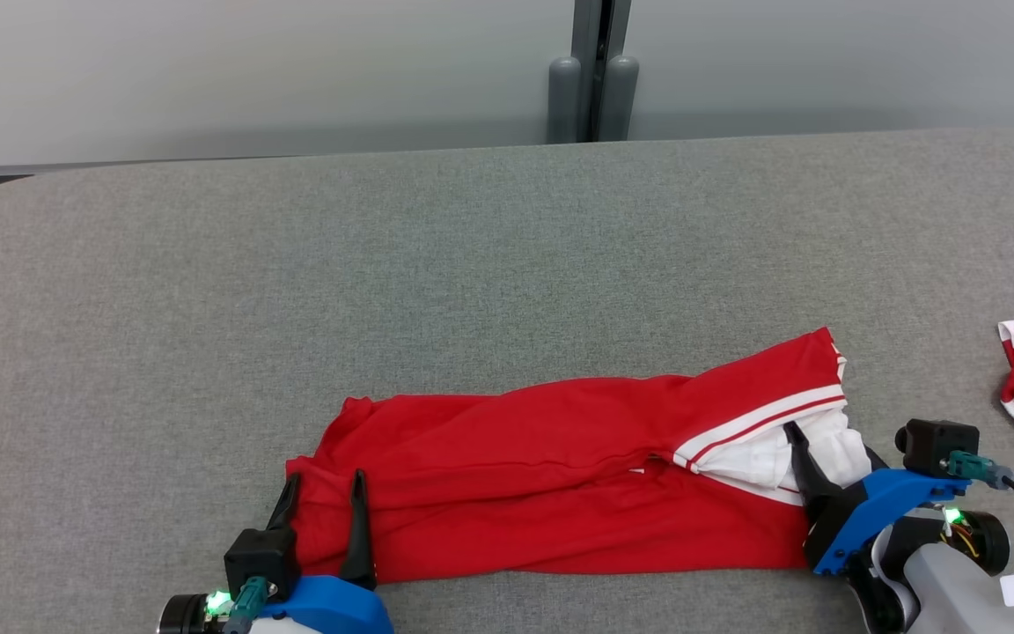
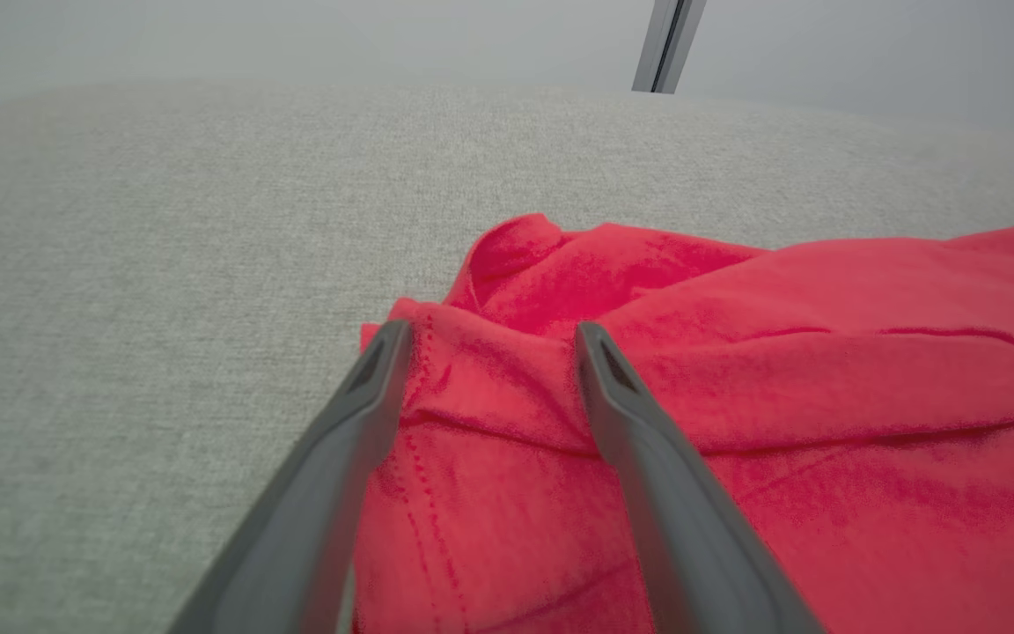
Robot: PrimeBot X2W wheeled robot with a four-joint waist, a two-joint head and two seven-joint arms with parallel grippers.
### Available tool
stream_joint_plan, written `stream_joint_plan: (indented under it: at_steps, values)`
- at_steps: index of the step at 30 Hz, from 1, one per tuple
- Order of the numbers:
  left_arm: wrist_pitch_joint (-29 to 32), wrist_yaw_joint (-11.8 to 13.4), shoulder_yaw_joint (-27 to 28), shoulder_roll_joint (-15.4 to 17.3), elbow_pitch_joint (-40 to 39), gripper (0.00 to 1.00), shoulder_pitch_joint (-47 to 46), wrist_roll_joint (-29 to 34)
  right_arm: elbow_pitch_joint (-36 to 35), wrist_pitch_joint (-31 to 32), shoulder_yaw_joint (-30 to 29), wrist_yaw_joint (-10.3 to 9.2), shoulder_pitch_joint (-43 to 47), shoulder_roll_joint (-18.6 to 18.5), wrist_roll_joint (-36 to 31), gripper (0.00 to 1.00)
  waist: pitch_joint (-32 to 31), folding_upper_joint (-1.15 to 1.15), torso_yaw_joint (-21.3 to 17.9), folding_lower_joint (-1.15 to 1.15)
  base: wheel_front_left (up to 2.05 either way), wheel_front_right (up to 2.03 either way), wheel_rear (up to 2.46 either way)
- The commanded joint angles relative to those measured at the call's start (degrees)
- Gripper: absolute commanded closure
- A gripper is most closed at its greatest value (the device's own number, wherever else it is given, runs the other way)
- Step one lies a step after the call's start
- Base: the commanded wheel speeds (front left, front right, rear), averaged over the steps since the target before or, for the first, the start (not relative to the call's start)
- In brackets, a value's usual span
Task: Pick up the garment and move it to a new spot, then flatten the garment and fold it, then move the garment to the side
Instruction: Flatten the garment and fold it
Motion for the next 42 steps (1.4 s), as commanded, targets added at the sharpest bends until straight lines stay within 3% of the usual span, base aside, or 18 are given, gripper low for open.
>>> stream_joint_plan:
  at_steps: [1, 2, 3, 9, 15, 22, 30, 36, 42]
  values:
    - [0.01, 0.22, -0.02, 0.04, 0.03, 0.00, -0.63, 0.07, 1.04, 2.25, 2.40, 0.30, 2.33, 1.74, 1.04, 0.55, 0.35, 0.00, 0.24, -0.01, 0.00, 0.00, 0.00]
    - [0.01, 0.28, 0.09, 0.03, 0.01, 0.00, -0.72, 0.10, 1.14, 2.44, 3.17, 0.35, 3.08, 1.50, 2.17, 0.94, 0.39, 0.00, 0.18, -0.01, 0.00, 0.00, 0.00]
    - [0.01, 0.31, 0.25, 0.03, 0.04, 0.00, -0.78, 0.13, 1.33, 2.19, 3.72, 0.33, 3.71, 0.91, 3.09, 1.00, 0.34, 0.00, 0.11, -0.01, 0.00, 0.00, 0.00]
    - [0.01, 0.05, 0.80, 0.02, 0.20, 0.00, -1.30, 0.14, 2.35, -1.48, 3.87, -0.04, 3.19, -4.64, 5.56, 1.00, -0.05, 0.00, -0.76, -0.01, 0.00, 0.00, 0.00]
    - [0.01, -0.11, -0.09, 0.03, 0.30, 0.00, -1.36, -0.83, -2.17, -3.31, -1.73, 0.08, -0.69, -7.39, 4.34, 1.00, -0.87, 0.00, -1.51, -0.01, 0.00, 0.00, 0.00]
    - [0.01, -0.82, -1.64, 0.03, 1.29, 0.00, 0.50, -2.45, -12.88, -3.29, -5.19, 0.13, 4.24, -3.51, 1.32, 1.00, -3.93, 0.00, -0.70, -0.01, 0.00, 0.00, 0.00]
    - [0.01, -1.67, -4.22, 0.05, 2.36, 0.00, 2.09, -3.12, -24.17, -3.31, 3.59, 0.13, 7.94, 0.50, 4.47, 1.00, -5.99, 0.00, 3.24, -0.01, 0.00, 0.00, 0.00]
    - [0.01, -2.17, -6.63, 0.04, 2.98, 0.00, 2.09, -3.17, -24.83, -3.10, 10.84, 0.13, 6.14, 2.50, 7.41, 1.00, -6.22, 0.00, 8.81, -0.01, 0.00, 0.00, 0.00]
    - [0.01, -2.20, -8.39, 0.03, 3.04, 0.00, 1.77, -3.03, -20.93, -3.09, 14.72, 0.13, 3.45, 4.42, 8.95, 1.00, -5.50, 0.00, 14.83, -0.01, 0.00, 0.00, 0.00]
